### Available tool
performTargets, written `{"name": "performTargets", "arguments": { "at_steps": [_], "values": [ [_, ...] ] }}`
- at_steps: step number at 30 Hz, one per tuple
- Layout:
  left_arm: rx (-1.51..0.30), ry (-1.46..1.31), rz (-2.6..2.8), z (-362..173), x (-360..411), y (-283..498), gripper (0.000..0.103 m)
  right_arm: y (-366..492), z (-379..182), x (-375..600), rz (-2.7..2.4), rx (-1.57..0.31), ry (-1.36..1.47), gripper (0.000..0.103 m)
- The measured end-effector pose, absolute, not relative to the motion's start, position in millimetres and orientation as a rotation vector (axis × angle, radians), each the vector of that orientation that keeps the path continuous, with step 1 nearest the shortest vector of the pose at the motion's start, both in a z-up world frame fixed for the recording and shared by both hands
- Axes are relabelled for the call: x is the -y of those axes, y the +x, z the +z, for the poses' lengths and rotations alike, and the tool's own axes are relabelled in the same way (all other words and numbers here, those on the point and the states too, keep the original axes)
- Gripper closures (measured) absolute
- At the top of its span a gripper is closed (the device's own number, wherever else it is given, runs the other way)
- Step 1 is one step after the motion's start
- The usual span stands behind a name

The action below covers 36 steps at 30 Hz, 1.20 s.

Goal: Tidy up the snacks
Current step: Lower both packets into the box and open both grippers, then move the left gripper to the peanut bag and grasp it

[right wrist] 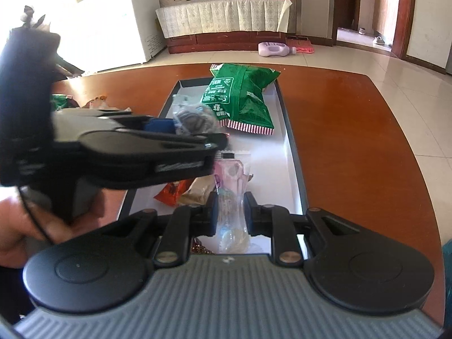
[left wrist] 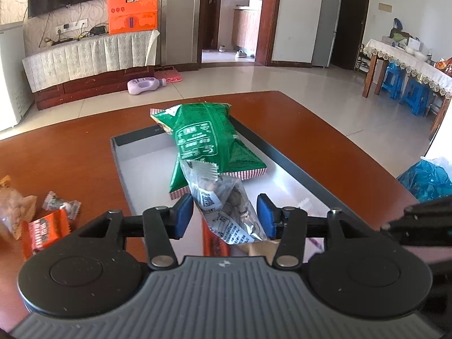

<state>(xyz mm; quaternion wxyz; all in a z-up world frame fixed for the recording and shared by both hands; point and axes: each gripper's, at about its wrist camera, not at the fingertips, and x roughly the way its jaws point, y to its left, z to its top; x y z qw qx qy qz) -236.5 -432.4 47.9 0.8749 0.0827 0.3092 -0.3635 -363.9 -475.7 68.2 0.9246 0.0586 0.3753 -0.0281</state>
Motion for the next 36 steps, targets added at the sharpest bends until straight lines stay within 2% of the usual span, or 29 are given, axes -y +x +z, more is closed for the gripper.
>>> {"name": "performTargets", "arguments": {
  "at_steps": [5, 13, 19, 24, 26, 28, 31, 36],
  "values": [
    [-0.614, 0.181, -0.769, 54.7, 409.6, -245.6, 0.037, -359.2, 67.9, 474.7, -0.078, -0.768, 0.135, 0.081],
    [-0.596, 0.184, -0.759, 63.7, 393.3, -258.8, 0.034, -346.2, 64.9, 463.9, -0.085, -0.79, 0.122, 0.081],
    [-0.513, 0.227, -0.752, 81.0, 377.7, -274.0, 0.02, -338.3, 62.4, 453.4, -0.086, -0.799, 0.119, 0.079],
    [-0.521, 0.225, -0.735, 91.8, 364.7, -277.0, 0.018, -339.2, 62.1, 449.8, -0.1, -0.802, 0.117, 0.078],
    [-0.509, 0.222, -0.728, 98.7, 358.8, -278.0, 0.014, -339.7, 62.5, 449.3, -0.103, -0.801, 0.109, 0.075],
    [-0.498, 0.21, -0.716, 105.2, 352.1, -278.6, 0.009, -340.5, 64.4, 449.0, -0.103, -0.79, 0.11, 0.067],
    [-0.495, 0.175, -0.705, 117.1, 339.6, -276.0, 0.007, -343.9, 69.9, 447.2, -0.104, -0.754, 0.112, 0.061],
    [-0.473, 0.183, -0.642, 132.3, 323.8, -269.0, 0.004, -345.2, 74.0, 444.0, -0.106, -0.731, 0.102, 0.06]
  ]
}}
